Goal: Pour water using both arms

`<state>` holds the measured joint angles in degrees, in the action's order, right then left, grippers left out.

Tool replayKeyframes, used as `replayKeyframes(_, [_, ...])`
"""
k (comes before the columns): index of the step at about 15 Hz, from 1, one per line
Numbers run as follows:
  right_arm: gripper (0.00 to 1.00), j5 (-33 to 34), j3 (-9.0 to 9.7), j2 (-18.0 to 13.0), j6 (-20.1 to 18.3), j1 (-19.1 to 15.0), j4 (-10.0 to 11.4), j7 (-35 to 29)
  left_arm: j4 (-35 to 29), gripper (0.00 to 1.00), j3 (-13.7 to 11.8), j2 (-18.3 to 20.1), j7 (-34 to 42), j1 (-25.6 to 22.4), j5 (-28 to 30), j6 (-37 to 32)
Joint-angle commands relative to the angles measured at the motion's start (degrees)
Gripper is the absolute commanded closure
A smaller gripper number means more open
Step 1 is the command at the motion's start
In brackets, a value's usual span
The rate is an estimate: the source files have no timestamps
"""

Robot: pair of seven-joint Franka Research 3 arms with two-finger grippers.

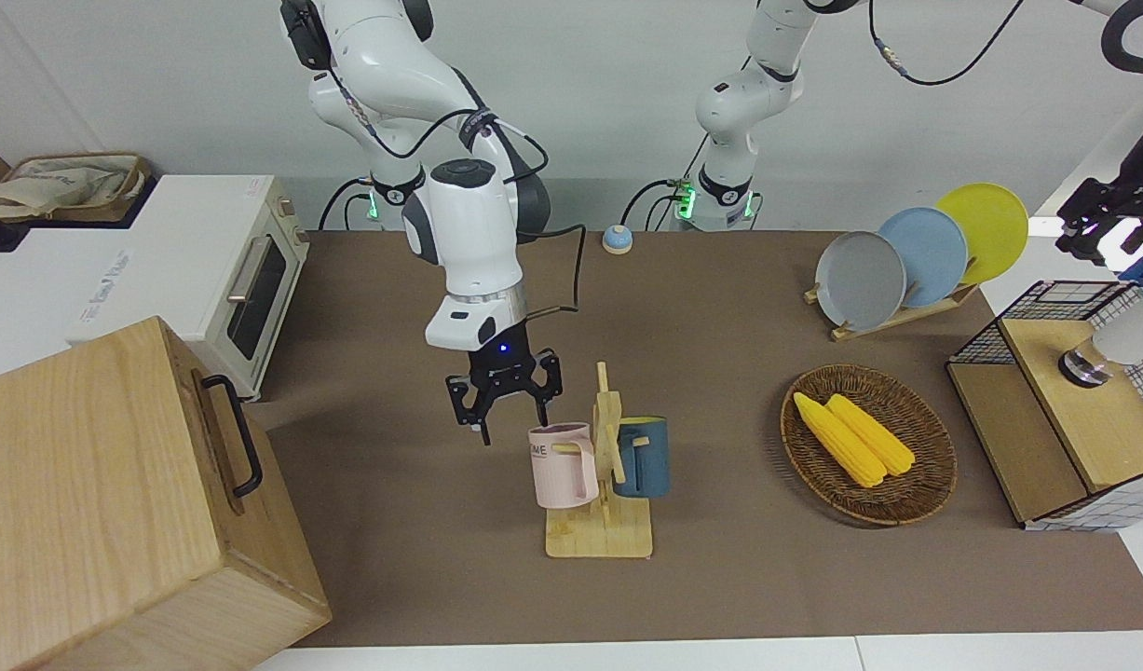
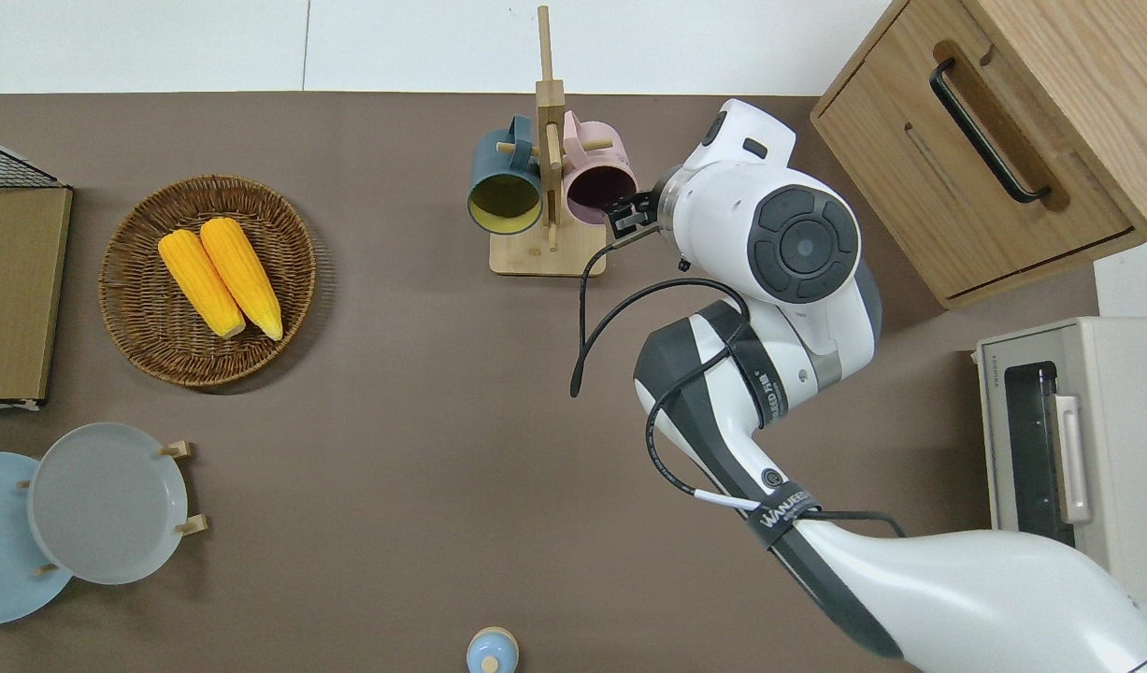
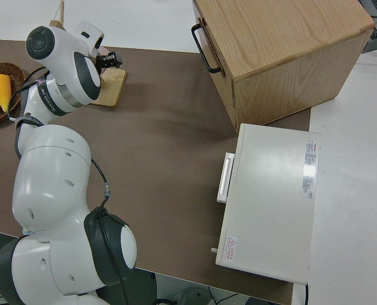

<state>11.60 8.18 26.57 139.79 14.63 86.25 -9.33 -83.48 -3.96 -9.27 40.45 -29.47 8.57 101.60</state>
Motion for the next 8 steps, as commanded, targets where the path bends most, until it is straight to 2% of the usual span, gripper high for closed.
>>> replayKeyframes(1, [0.385, 1.1, 0.43, 1.5, 0.8, -0.5, -2.0, 0.2, 1.6, 0.01, 0.4, -2.2, 3.4, -1.9, 2.9, 4.3])
replayKeyframes(3, [0.413, 0.9, 0.43, 1.5, 0.8, -0.5, -2.0, 0.1, 1.3, 0.01, 0.5, -2.7, 3.5, -2.8, 5.8, 6.1])
replayKeyframes(5, [0.481, 0.8, 0.43, 1.6, 0.8, -0.4, -2.0, 0.0, 1.0, 0.01, 0.5, -3.3, 4.5, -3.1, 9.3, 8.6])
replayKeyframes(8, [0.494, 0.7, 0.43, 2.1, 0.8, -0.1, -2.7, -0.2, 0.6, 0.01, 0.6, -3.5, 4.9, -3.8, 10.7, 11.5])
